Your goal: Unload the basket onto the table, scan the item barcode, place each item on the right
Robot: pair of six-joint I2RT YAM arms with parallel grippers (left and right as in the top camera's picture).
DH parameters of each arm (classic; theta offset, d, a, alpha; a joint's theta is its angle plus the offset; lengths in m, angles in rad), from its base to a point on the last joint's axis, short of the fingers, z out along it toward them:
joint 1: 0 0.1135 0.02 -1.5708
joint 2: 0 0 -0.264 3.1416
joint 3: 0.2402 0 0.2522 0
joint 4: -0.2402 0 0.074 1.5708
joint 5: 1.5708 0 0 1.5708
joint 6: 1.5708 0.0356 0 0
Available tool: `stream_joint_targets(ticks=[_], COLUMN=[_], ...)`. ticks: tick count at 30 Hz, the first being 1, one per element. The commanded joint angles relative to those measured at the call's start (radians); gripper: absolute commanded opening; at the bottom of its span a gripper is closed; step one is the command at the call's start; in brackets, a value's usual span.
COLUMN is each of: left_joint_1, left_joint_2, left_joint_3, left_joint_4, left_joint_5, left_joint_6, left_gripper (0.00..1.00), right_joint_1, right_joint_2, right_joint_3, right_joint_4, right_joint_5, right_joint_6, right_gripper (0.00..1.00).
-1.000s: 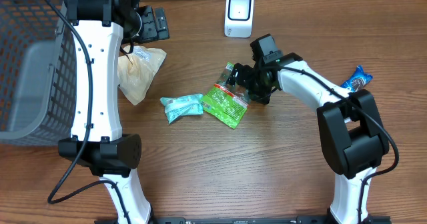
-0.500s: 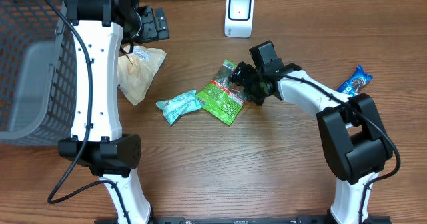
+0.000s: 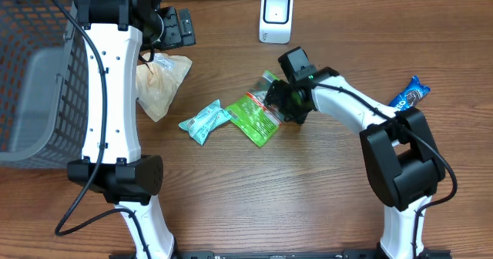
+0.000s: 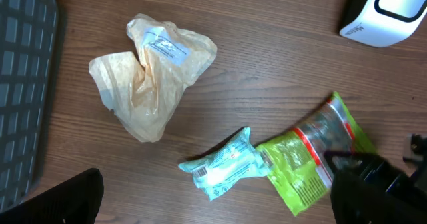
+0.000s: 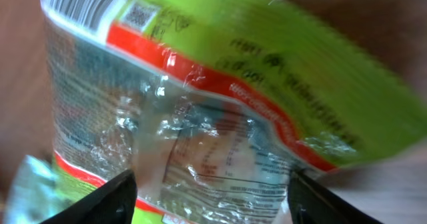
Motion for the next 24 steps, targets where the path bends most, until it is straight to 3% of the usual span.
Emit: stream_joint_targets(ticks=[1, 6, 14, 17, 19, 24], left_joint_1=[-0.001, -0.001, -0.001, -0.001, -0.001, -0.001], left_joint_2=[-0.015, -0.015, -0.015, -0.015, -0.015, -0.015], left_joint_3=[-0.006, -0.006, -0.006, -0.006, -0.006, -0.006], left_joint_4=[0.001, 0.001, 0.001, 0.001, 0.001, 0.001], left_joint_5=[0.001, 0.001, 0.001, 0.001, 0.001, 0.001], left_joint_6=[0.004, 0.004, 0.004, 0.004, 0.004, 0.004], left_gripper=[1.00, 0.99, 1.00, 1.00, 1.00, 1.00], right_joint_1=[0.003, 0.003, -0.029, -0.040, -0.043, -0.034], right_joint_2=[0.034, 0.035, 0.035, 0.034, 0.030, 0.019], right_joint_3=[0.084, 0.123, 0.124, 0.154, 0.190, 0.212], right_joint_4=[-0.113, -0.240, -0.265, -0.296, -0.315, -0.301], right_joint_5=[0.086, 0.108, 0.187, 0.085, 0.005, -0.111], right_joint_6=[-0.187, -0.313, -0.503, -0.450, -0.337, -0.050], right_gripper=[0.74, 0.77, 0.84, 0.93, 0.98, 1.00])
